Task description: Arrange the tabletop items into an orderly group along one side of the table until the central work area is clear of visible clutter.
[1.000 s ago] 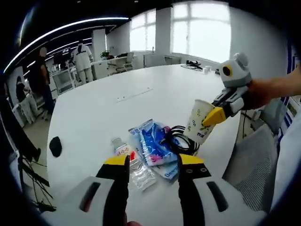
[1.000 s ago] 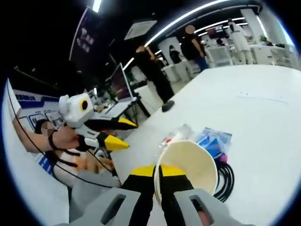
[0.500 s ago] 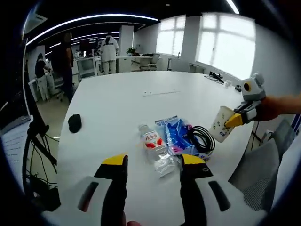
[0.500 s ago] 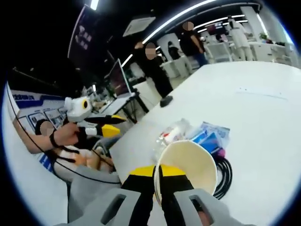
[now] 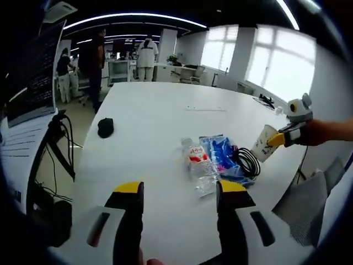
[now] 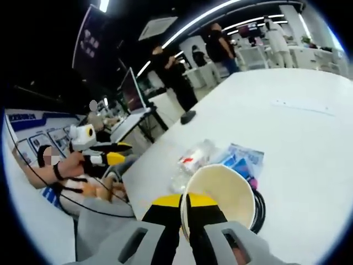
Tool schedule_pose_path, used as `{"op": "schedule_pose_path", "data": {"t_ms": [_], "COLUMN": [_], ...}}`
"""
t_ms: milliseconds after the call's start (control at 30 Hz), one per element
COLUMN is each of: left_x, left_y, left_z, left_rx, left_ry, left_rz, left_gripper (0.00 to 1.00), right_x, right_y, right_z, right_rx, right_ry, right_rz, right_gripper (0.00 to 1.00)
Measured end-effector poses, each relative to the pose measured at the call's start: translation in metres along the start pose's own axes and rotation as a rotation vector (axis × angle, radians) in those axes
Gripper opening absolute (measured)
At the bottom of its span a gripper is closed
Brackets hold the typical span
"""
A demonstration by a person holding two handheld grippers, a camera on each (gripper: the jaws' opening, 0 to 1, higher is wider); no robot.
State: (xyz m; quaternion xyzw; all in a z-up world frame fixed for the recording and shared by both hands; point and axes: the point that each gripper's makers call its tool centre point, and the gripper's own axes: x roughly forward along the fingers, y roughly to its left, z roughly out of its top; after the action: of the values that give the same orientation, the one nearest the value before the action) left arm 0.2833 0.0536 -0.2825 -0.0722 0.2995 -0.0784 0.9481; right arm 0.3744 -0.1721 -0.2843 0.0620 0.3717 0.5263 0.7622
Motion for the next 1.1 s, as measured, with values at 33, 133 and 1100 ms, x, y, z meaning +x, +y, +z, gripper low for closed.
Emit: {"op": "schedule_pose_path", "data": {"t_ms": [33,133,1100], "left_x": [0.000,-0.001,0.010], "left_y": [0.000,0.000,-0.015], "left_z": [0.000,0.001,0.002], "left_rx": [-0.002,-0.009,0.025], "left_ry": [-0.002,-0.010,-0.006], "left_rz": [-0.001,-0.005,-0.076], "left_gripper": [0.54,0.55,0.56], "right_x": [0.004,0.013,0.152], "right_y": [0.001,0.001,-0.016], "right_z": [0.003,0.013,0.098], "right_rx": [-0.003,-0.004,-0.123], "right_ry": [0.001,0.002,0.074], "right_rz": [-0.004,-0.008,-0.068], "right_gripper": [0.00,0.00,0.00]}}
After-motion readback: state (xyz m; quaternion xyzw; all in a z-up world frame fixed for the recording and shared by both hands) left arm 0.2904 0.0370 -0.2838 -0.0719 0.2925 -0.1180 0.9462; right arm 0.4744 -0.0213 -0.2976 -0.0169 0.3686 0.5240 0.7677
